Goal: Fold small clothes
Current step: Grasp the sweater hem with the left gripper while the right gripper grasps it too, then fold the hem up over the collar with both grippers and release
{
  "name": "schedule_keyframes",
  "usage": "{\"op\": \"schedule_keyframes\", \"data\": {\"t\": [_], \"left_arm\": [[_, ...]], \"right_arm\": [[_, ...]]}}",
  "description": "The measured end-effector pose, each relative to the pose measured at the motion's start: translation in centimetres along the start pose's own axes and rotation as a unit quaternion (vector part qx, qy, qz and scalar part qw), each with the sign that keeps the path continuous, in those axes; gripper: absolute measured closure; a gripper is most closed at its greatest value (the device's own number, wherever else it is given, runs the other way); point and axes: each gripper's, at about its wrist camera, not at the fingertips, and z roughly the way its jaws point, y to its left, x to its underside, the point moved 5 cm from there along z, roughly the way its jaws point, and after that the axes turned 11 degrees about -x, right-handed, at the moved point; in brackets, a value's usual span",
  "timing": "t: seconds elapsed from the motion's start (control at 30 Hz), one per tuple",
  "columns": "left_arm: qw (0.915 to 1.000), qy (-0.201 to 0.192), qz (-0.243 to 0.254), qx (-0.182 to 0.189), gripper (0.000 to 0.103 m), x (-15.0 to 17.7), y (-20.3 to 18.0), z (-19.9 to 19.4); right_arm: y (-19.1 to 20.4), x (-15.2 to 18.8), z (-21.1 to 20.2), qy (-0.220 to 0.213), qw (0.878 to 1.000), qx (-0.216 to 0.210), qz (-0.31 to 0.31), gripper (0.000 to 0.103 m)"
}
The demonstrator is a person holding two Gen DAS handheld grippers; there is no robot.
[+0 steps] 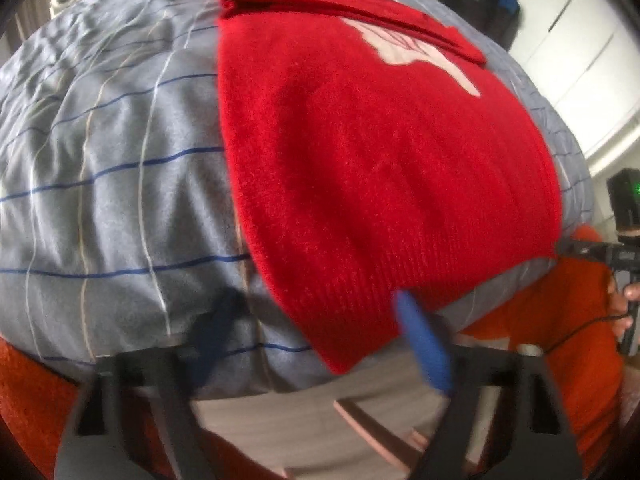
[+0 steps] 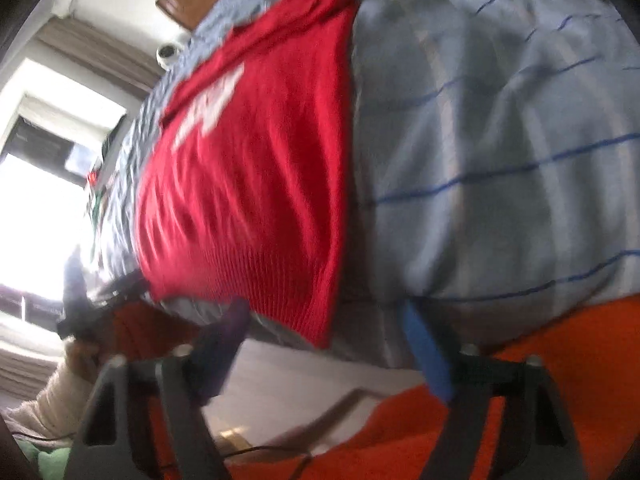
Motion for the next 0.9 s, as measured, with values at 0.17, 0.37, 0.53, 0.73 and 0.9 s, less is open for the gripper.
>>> {"op": "schedule_keyframes", "data": {"t": [0.17,0.37,0.53,0.73,0.9], "left_arm": [[0.9942,0.003,-0.068,0.083,0.099,0.0,2.0,-1.4],[0.9785,-0.068,-0.123,0.151,0.100,-4.1,4.1,-6.4],[0.9739,-0.122,-0.128,0.142,0.100,-14.1,5.7,-5.9],[0.9760,-0.140,-0.142,0.087,0.100,-26.0,7.0,-1.3],[0.9750,-0.121,-0.186,-0.014,0.041,-32.6,9.0,3.8]], "right_arm": [[-0.5,0.3,-0.1,0.026,0.999,0.017,-0.020,0.098],[0.5,-3.2,-6.3,-0.059,0.997,-0.041,-0.032,0.098],[0.8,-10.8,-9.5,-0.144,0.987,-0.046,-0.061,0.098],[-0.4,-24.2,-10.0,-0.211,0.972,-0.010,-0.101,0.098],[-0.4,-34.0,-6.1,-0.241,0.966,-0.003,-0.090,0.094]]}}
